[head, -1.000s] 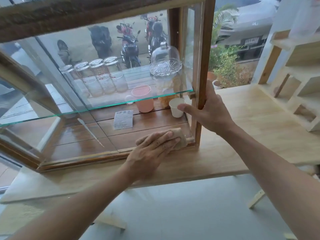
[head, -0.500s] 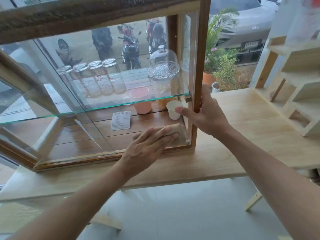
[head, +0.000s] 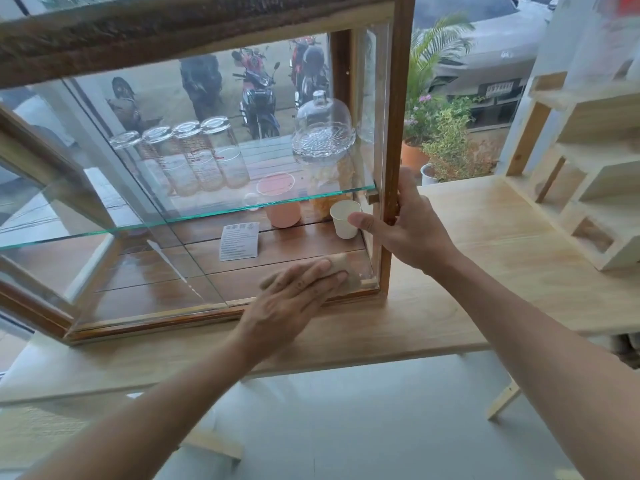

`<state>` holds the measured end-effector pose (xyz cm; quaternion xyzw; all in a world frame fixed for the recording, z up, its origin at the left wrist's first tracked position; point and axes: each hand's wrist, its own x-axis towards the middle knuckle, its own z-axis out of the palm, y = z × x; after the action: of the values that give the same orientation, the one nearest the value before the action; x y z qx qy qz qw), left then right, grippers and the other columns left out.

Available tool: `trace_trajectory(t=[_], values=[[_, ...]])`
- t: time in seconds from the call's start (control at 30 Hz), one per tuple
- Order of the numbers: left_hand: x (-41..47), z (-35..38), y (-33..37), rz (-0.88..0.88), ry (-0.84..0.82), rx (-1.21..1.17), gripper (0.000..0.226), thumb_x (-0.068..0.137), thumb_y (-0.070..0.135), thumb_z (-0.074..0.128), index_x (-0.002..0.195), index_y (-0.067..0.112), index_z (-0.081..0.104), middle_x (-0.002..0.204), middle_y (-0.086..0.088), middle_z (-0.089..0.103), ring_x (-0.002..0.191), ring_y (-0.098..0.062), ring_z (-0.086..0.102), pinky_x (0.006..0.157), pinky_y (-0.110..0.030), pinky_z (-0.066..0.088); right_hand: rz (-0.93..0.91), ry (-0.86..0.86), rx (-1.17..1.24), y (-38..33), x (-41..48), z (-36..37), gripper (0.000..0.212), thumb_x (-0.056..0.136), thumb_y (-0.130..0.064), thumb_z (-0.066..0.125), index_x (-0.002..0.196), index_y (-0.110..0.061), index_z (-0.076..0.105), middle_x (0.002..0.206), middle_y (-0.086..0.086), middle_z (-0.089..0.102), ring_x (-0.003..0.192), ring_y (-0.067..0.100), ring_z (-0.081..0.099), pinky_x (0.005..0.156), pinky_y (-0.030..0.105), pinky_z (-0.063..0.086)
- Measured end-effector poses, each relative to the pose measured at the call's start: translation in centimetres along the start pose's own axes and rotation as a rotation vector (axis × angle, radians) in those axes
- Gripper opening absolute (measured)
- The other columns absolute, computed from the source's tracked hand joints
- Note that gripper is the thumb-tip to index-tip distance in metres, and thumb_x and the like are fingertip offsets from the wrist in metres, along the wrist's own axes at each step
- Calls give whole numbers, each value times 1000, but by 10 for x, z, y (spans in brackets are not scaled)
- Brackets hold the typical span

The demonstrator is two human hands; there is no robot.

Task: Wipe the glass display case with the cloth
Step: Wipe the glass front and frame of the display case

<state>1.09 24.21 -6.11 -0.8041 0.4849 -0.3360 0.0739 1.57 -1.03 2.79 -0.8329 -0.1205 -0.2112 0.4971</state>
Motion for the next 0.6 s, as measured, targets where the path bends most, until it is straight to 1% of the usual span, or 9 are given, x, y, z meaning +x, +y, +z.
trace_trajectory(t=[0.03,0.1,0.17,0.23,0.3,0.4,0.47,0.53,0.6], values=[[7,6,11,12,-29,-33,51,99,-1,42,149,8,39,159,0,31,149,-22,25,120,-44,23,-1,6,8,1,0,0,58,80,-26,78,121,-11,41,64,-38,58,57,-6,56,56,6,39],[22,7,16,32,-25,-47,51,100,-1,43,150,8,38,159,1,31,148,-20,26,118,-43,28,-4,8,27,0,0,0,59,79,-28,78,122,-11,42,66,-28,57,61,-7,58,58,6,40],[17,-3,-3,20,3,13,49,102,0,42,150,8,37,159,2,32,147,-20,29,115,-43,33,-9,1,24,-1,0,0,60,79,-27,78,123,-10,42,71,-26,55,64,-9,59,58,5,40],[-4,-12,-21,-20,32,26,48,103,-1,39,150,8,37,158,1,34,147,-22,30,116,-45,30,-2,3,17,-1,1,0,59,80,-25,78,124,-10,42,71,-25,54,62,-10,58,57,5,40],[-19,-9,-19,-53,29,8,48,102,-1,37,149,7,38,159,0,32,148,-23,28,117,-46,28,8,4,15,-1,0,-1,57,80,-25,78,121,-13,42,71,-24,54,60,-8,57,57,5,40],[-7,0,5,-15,-30,-10,49,102,0,39,150,8,36,159,0,30,149,-23,26,119,-45,24,12,7,2,-2,0,-1,55,79,-28,78,118,-15,41,64,-29,57,58,-5,56,56,7,39],[8,-11,-6,-23,14,15,43,105,2,37,148,9,41,157,2,34,147,-22,29,120,-43,23,9,-5,-12,-2,1,-1,54,79,-29,78,116,-14,41,62,-37,55,56,-3,55,56,8,39],[4,-25,-30,-86,73,62,41,107,3,33,146,9,44,156,2,35,148,-21,27,123,-41,16,6,-12,-21,-1,2,-1,52,79,-31,78,112,-19,39,63,-38,55,56,-1,55,54,8,38],[-13,-27,-38,-154,112,75,46,102,-2,38,147,8,41,157,1,32,150,-23,22,123,-43,13,10,-12,-18,0,1,0,51,79,-31,78,110,-23,37,64,-39,56,56,-1,55,55,8,39]])
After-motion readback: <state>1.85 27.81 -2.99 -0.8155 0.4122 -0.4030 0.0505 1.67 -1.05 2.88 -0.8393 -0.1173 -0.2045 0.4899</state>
